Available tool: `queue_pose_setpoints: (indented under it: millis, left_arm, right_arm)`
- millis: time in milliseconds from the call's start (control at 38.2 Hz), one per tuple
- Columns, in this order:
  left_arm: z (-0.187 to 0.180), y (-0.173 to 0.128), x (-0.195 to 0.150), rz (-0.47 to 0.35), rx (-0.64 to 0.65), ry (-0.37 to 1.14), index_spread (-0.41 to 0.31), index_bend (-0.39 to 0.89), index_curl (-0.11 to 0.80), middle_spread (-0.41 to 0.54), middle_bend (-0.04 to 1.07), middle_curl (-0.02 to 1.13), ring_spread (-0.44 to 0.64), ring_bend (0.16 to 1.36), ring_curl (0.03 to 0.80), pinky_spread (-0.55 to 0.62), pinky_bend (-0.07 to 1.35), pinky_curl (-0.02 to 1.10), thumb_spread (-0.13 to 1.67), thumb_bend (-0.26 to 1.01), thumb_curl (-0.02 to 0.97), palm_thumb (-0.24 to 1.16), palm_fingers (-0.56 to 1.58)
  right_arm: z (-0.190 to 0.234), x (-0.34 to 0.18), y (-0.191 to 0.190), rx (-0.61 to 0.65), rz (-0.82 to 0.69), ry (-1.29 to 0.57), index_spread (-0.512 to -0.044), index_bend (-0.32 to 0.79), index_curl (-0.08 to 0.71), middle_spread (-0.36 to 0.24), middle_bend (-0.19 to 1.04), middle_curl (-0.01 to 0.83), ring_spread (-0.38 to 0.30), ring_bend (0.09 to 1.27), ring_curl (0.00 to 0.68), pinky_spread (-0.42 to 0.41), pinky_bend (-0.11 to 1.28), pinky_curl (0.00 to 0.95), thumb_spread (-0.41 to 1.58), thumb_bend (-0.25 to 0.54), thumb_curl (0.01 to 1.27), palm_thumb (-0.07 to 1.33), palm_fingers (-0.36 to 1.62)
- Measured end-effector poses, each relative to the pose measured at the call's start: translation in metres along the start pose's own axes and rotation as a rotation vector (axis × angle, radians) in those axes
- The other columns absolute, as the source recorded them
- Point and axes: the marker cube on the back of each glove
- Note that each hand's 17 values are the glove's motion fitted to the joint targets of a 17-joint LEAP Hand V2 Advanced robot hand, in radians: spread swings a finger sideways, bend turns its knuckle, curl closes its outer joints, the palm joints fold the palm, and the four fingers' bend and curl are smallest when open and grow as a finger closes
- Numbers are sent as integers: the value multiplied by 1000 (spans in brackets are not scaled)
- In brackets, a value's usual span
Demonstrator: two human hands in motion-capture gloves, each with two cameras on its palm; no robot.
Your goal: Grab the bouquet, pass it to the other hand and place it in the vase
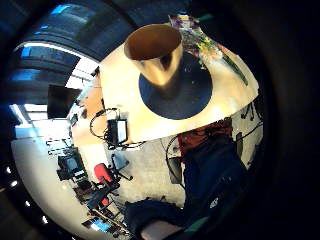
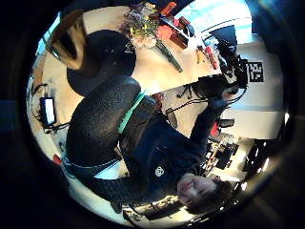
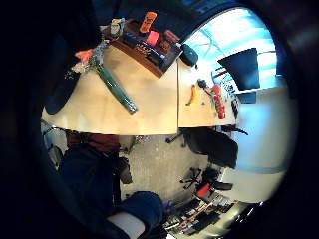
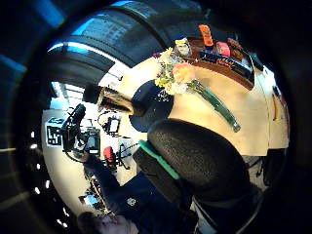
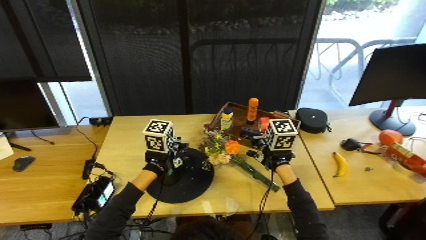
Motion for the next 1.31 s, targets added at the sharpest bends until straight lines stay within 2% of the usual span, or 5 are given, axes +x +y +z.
queue_pose_setpoints:
  millis: [209, 550, 707, 890, 1309]
  left_arm:
    - [-2, -1, -1, -6, -5, 10, -1, 111, 68, 143, 190, 128, 173, 547, 187, 222, 436, 181, 824, 72, 78, 154, 276]
    - [3, -3, 2, -9, -3, 42, -1, 125, 134, 171, 201, 219, 222, 592, 234, 274, 456, 248, 1085, 22, 148, 162, 225]
    - [4, 2, 12, 18, 5, 33, -1, 126, 156, 173, 199, 250, 228, 602, 245, 281, 459, 267, 1126, -2, 172, 167, 212]
    - [3, 8, 27, 69, 14, 7, -1, 127, 177, 175, 197, 278, 233, 610, 256, 285, 461, 285, 1150, -15, 195, 168, 201]
    - [10, 2, 38, 98, -9, -9, -1, 127, 209, 177, 193, 320, 235, 622, 273, 288, 464, 313, 1168, -17, 227, 161, 185]
  right_arm:
    - [2, 4, -7, -5, -7, -7, -299, 132, 120, -105, 331, 178, -73, 449, 196, 22, 357, 183, 784, 106, 85, 240, 548]
    - [2, 2, -12, -11, 2, -31, -353, 121, 171, -106, 319, 262, -86, 454, 253, 27, 349, 249, 1035, 49, 146, 273, 532]
    - [-8, 6, -7, 40, 6, -60, -359, 110, 179, -102, 299, 285, -96, 485, 278, 27, 346, 269, 1082, 24, 168, 288, 543]
    - [-17, 26, -12, -40, 178, -91, -353, 87, 174, -176, 348, 324, -132, 556, 311, 29, 328, 281, 1114, -2, 191, 308, 675]
    - [53, 67, -50, -224, 468, -183, -255, 44, 145, -73, 306, 364, -94, 589, 356, 106, 491, 355, 1066, 3, 229, 262, 693]
